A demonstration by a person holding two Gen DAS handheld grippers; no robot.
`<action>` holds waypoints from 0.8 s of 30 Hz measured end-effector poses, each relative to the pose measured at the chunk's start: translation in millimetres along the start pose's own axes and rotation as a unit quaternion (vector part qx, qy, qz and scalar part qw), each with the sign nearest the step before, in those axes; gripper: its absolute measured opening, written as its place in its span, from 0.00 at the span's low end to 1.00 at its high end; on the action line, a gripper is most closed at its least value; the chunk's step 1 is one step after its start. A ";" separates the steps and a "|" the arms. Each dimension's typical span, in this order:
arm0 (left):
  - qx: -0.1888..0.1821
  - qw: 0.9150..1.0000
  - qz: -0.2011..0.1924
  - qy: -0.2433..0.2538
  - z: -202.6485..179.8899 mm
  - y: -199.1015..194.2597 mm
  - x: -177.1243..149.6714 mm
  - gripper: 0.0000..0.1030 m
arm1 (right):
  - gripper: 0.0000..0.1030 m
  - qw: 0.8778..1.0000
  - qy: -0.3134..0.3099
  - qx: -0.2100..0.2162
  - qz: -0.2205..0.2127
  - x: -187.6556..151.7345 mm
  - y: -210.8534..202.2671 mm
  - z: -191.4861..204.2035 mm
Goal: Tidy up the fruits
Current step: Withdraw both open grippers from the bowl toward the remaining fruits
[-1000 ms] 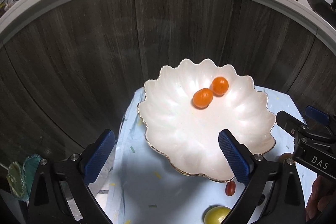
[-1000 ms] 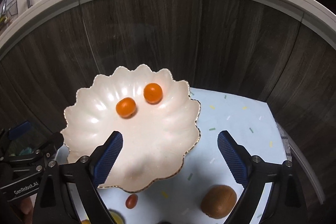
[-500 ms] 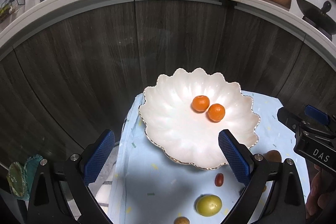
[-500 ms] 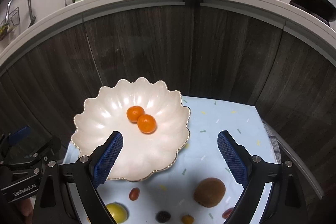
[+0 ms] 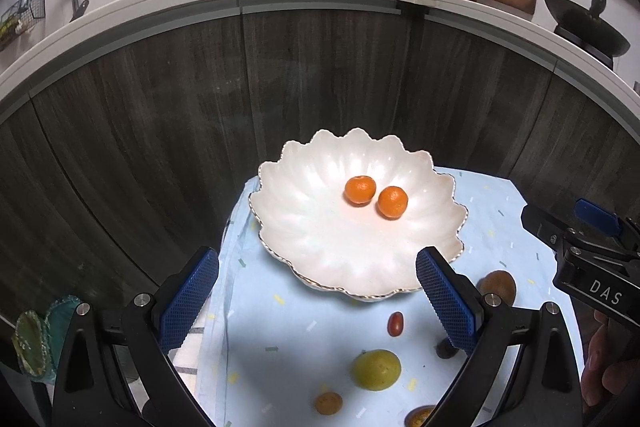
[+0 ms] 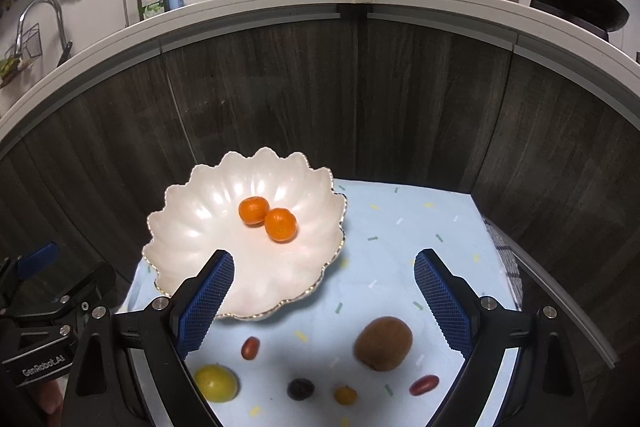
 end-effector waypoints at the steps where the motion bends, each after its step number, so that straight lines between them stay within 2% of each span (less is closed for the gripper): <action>1: -0.001 1.000 0.000 0.001 -1.2 -1.2 -1.7 0.98 | 0.90 1.000 0.001 -0.001 0.000 -1.9 -1.6 -1.1; 24: -0.018 0.999 -0.002 0.041 -26.1 -1.6 -51.0 0.98 | 0.90 0.999 0.005 -0.033 0.013 -58.7 -9.9 -22.5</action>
Point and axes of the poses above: each gripper's, at about its wrist camera, not at the fingertips, and y roughly the way its jaws point, z to its left, x to its top, the point moved 3 cm from there along y, roughly the way its jaws point, and after that the axes turned 13 degrees about -y, right-handed, at the moved point
